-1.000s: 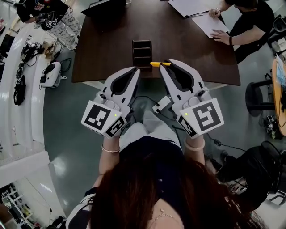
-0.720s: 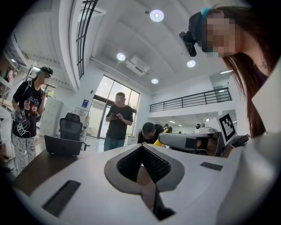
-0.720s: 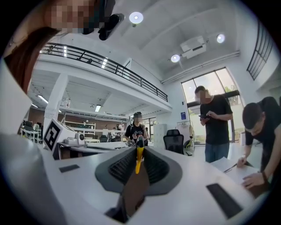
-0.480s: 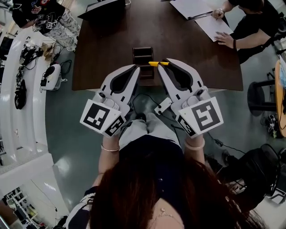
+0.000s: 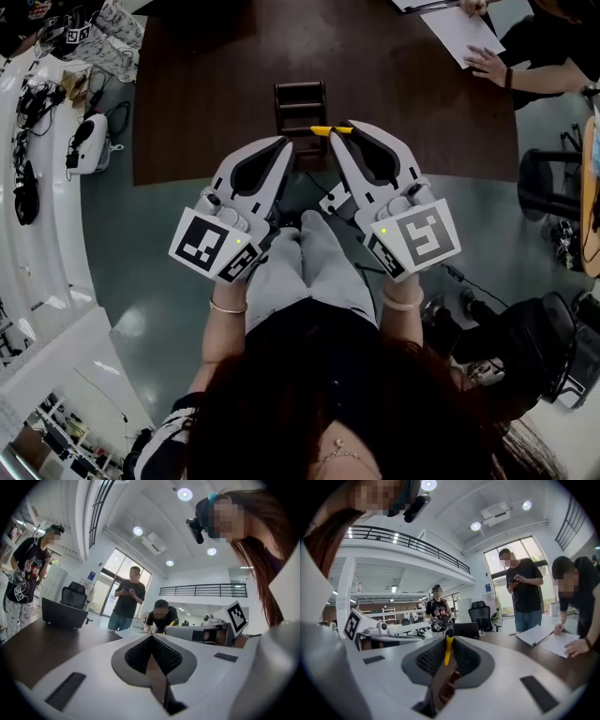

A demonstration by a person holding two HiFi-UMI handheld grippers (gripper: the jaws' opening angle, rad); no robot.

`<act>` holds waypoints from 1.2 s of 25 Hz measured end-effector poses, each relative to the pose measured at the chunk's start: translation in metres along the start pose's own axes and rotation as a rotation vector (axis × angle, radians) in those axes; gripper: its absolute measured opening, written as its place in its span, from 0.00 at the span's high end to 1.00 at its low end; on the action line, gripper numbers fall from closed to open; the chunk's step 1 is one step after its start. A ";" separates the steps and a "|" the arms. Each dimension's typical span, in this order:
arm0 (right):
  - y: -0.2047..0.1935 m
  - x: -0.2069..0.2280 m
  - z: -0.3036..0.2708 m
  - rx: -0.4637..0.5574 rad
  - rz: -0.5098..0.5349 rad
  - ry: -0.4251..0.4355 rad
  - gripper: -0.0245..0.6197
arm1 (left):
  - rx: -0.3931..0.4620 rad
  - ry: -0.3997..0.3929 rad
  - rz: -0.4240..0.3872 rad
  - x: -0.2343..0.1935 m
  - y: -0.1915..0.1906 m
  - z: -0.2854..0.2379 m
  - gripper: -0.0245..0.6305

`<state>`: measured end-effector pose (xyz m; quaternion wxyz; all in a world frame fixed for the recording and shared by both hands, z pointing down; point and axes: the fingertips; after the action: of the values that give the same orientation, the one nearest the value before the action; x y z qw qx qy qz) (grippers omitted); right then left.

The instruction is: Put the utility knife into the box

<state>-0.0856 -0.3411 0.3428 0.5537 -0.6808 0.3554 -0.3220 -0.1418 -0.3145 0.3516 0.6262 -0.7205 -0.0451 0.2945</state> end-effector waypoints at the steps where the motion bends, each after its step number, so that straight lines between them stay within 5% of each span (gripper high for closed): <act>1: -0.009 0.003 -0.006 -0.008 -0.010 -0.003 0.87 | -0.012 0.003 0.011 -0.006 -0.008 -0.003 0.96; 8: -0.096 0.019 -0.034 -0.112 -0.069 -0.009 0.87 | -0.055 0.034 0.094 -0.036 -0.060 -0.016 0.96; 16: -0.170 0.006 -0.059 -0.254 -0.022 0.002 0.87 | -0.089 0.066 0.168 -0.058 -0.100 -0.014 0.96; 24: -0.191 0.002 -0.063 -0.306 -0.047 0.000 0.87 | -0.105 0.049 0.185 -0.061 -0.112 -0.010 0.96; 30: -0.166 0.015 -0.054 -0.257 -0.022 -0.058 0.87 | -0.086 0.026 0.164 -0.057 -0.098 -0.010 0.96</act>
<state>-0.1011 -0.3601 0.5164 0.4684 -0.7591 0.3700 -0.2598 -0.1544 -0.3273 0.4639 0.5690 -0.7518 0.0095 0.3329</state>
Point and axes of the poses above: the fingertips, and each gripper's own axes: z backward along the fingers, x to its right, y out of its top, and after that the axes turned 5 degrees about z, right-handed
